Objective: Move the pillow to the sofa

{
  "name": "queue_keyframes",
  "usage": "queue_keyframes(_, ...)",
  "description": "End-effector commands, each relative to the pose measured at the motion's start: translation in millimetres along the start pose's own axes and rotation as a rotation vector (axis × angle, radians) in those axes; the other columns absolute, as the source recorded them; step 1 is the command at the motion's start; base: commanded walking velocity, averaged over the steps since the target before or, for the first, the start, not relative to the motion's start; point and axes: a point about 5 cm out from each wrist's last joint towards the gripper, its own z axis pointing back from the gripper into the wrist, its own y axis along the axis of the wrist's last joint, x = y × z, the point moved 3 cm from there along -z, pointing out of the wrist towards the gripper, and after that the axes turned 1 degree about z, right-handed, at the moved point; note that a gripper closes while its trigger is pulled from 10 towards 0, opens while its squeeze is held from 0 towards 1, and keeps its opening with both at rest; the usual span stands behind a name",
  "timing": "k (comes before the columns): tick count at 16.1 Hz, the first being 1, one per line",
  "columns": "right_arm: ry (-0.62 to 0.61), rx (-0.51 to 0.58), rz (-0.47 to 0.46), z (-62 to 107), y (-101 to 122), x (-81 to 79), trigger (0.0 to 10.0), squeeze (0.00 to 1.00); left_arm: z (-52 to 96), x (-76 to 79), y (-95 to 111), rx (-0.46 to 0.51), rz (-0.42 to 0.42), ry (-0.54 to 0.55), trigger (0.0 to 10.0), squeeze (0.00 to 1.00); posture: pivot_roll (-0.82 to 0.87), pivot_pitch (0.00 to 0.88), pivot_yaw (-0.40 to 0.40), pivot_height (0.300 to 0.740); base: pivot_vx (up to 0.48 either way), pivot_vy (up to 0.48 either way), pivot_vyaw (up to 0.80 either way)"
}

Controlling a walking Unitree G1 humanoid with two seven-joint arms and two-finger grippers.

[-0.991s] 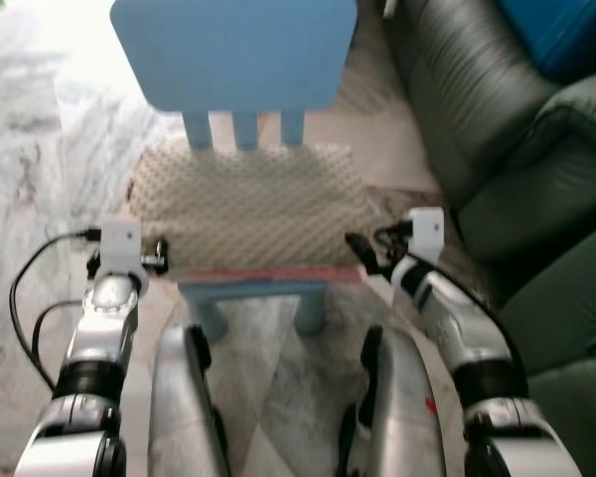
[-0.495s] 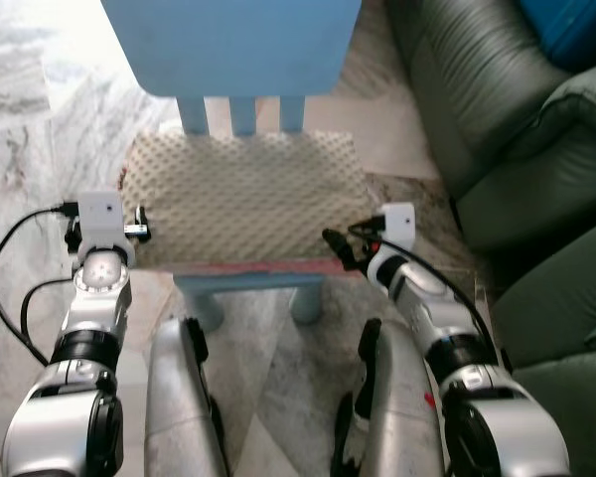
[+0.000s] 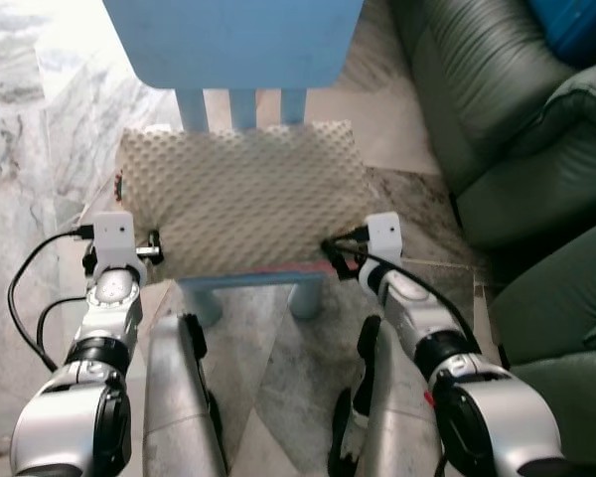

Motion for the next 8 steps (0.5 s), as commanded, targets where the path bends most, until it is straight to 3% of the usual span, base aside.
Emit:
queue_keyframes(1, 0.007, -0.021, 0.01, 0.2, -7.3, -5.0, 0.0, 0.0, 4.1, 7.8, -16.9, -0.058, -0.01, -0.03, 1.2, 0.0, 0.01, 0.329, -0.087, 0.517, 0.0, 0.0, 0.0)
queue_keyframes(2, 0.012, -0.024, 0.019, -1.4, -6.5, -9.4, 0.0, 0.0, 3.9, 7.6, -16.5, -0.057, 0.004, -0.024, 0.0, 0.0, 0.02, 0.33, -0.088, 0.517, 0.0, 0.0, 0.0)
queue_keyframes(8, 0.003, -0.022, -0.006, -4.9, -4.6, -18.6, 0.0, 0.0, 3.6, 7.8, -14.4, -0.037, 0.037, -0.021, 0.0, 0.0, 0.03, 0.335, -0.094, 0.517, 0.0, 0.0, 0.0)
